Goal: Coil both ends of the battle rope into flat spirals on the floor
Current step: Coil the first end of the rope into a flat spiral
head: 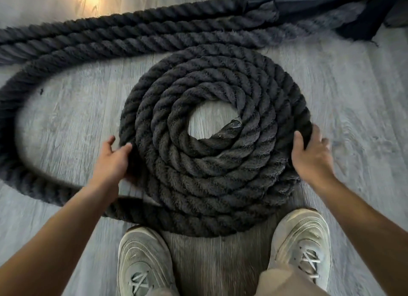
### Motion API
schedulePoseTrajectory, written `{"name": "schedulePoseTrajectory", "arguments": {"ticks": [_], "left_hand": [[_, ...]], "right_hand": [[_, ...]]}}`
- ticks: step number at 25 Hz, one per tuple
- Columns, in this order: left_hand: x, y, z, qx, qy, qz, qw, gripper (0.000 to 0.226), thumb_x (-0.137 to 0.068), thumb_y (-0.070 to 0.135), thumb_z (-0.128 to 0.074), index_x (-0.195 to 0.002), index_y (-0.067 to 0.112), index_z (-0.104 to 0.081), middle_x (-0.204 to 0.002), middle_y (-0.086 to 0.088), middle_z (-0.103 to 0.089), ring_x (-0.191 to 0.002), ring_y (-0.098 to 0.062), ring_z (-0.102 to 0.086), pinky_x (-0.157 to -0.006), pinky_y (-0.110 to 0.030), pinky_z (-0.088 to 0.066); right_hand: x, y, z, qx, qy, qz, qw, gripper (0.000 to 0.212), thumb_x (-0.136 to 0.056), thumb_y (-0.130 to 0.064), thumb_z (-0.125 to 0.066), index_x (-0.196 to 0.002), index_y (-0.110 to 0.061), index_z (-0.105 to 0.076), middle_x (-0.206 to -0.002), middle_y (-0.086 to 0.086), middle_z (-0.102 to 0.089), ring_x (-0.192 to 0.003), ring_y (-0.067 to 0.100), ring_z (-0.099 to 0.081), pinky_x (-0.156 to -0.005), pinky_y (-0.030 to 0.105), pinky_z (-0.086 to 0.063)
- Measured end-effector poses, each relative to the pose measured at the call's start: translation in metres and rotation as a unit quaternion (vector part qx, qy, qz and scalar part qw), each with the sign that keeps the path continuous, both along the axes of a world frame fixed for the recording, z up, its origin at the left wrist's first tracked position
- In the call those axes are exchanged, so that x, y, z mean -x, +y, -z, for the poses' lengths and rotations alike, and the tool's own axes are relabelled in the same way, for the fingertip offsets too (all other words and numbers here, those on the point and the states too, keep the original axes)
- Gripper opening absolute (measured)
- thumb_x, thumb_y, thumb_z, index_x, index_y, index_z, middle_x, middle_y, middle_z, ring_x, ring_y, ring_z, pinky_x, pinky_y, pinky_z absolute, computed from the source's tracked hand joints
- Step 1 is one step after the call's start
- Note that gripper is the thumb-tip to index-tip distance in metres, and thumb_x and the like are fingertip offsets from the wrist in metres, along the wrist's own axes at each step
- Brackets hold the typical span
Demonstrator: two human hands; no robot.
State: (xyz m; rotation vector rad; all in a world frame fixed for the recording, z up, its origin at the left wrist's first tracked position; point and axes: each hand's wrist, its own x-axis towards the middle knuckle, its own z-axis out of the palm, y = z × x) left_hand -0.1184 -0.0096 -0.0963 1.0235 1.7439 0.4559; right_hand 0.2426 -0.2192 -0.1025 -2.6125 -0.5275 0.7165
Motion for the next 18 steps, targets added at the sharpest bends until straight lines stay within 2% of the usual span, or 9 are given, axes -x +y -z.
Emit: {"name": "schedulePoseTrajectory", "arguments": {"ticks": [1,4,6,8,10,11,13,15,18], "left_hand": [[-0.002,0.016,0.0,-0.028,0.003,0.014,1.0,0.062,-0.098,0.034,-0.061,-0.154,0.033,-0.034,-0.132,-0.005,-0.063,-0.108,-0.022,-0.064,-0.091,-0.041,-0.054],[-0.013,0.054,-0.004,-0.06,0.015,0.101,0.993,0.062,-0.099,0.034,-0.062,-0.154,0.034,-0.034,-0.133,0.004,-0.055,-0.101,-0.01,-0.061,-0.072,-0.021,-0.048],[-0.019,0.065,-0.001,-0.076,0.051,0.15,0.984,0.059,-0.099,0.031,-0.063,-0.152,0.037,-0.038,-0.129,0.006,-0.056,-0.097,-0.006,-0.06,-0.07,-0.018,-0.047],[-0.021,0.066,0.001,-0.089,0.088,0.172,0.977,0.055,-0.1,0.027,-0.059,-0.15,0.037,-0.039,-0.133,0.002,-0.058,-0.107,-0.016,-0.061,-0.085,-0.03,-0.053],[-0.02,0.059,0.002,-0.091,0.143,0.209,0.963,0.059,-0.101,0.021,-0.053,-0.153,0.036,-0.031,-0.14,-0.011,-0.056,-0.118,-0.029,-0.058,-0.101,-0.046,-0.05],[-0.018,0.052,0.001,-0.087,0.188,0.238,0.949,0.063,-0.101,0.02,-0.05,-0.155,0.037,-0.024,-0.141,-0.019,-0.053,-0.12,-0.036,-0.056,-0.105,-0.05,-0.047],[-0.01,0.028,-0.006,-0.068,0.251,0.281,0.924,0.067,-0.102,0.022,-0.046,-0.158,0.044,-0.016,-0.136,-0.031,-0.05,-0.113,-0.045,-0.058,-0.104,-0.051,-0.045],[-0.002,-0.005,-0.016,-0.053,0.254,0.304,0.917,0.066,-0.101,0.027,-0.045,-0.156,0.05,-0.018,-0.127,-0.036,-0.054,-0.105,-0.045,-0.061,-0.103,-0.049,-0.045],[0.004,-0.048,-0.018,-0.073,0.29,0.326,0.897,0.065,-0.098,0.034,-0.048,-0.157,0.044,-0.021,-0.113,-0.036,-0.061,-0.106,-0.048,-0.06,-0.099,-0.05,-0.044]], "right_hand": [[0.009,-0.016,-0.001,-0.007,0.013,-0.009,1.0,0.069,-0.103,-0.056,-0.033,-0.16,-0.02,-0.017,-0.152,0.026,-0.04,-0.131,0.05,-0.046,-0.098,0.053,-0.043],[0.027,-0.04,-0.002,0.01,0.05,-0.005,0.999,0.072,-0.102,-0.06,-0.034,-0.161,-0.024,-0.014,-0.142,0.024,-0.054,-0.124,0.047,-0.055,-0.088,0.043,-0.043],[0.033,-0.038,-0.005,0.024,0.066,0.017,0.997,0.072,-0.102,-0.059,-0.033,-0.162,-0.029,-0.007,-0.146,0.022,-0.052,-0.128,0.046,-0.052,-0.088,0.042,-0.041],[0.031,-0.034,-0.007,0.016,0.077,0.027,0.997,0.07,-0.103,-0.057,-0.033,-0.163,-0.031,-0.006,-0.154,0.02,-0.045,-0.136,0.044,-0.045,-0.102,0.045,-0.04],[0.016,-0.026,-0.009,-0.004,0.079,0.011,0.997,0.07,-0.104,-0.057,-0.034,-0.163,-0.031,-0.007,-0.16,0.015,-0.037,-0.143,0.04,-0.039,-0.111,0.044,-0.034],[0.004,-0.019,-0.01,-0.008,0.079,-0.005,0.997,0.069,-0.104,-0.056,-0.034,-0.163,-0.03,-0.009,-0.162,0.013,-0.035,-0.145,0.038,-0.037,-0.114,0.044,-0.032],[-0.023,0.004,-0.014,0.005,0.07,-0.042,0.997,0.067,-0.104,-0.055,-0.035,-0.163,-0.03,-0.013,-0.163,0.01,-0.033,-0.147,0.036,-0.035,-0.118,0.045,-0.03],[-0.047,0.032,-0.017,0.01,0.034,-0.077,0.996,0.064,-0.105,-0.052,-0.037,-0.162,-0.029,-0.019,-0.162,0.012,-0.036,-0.145,0.038,-0.036,-0.116,0.043,-0.032],[-0.064,0.068,-0.02,-0.017,-0.029,-0.108,0.994,0.058,-0.105,-0.049,-0.041,-0.159,-0.028,-0.032,-0.153,0.016,-0.047,-0.137,0.04,-0.045,-0.108,0.044,-0.04]]}}
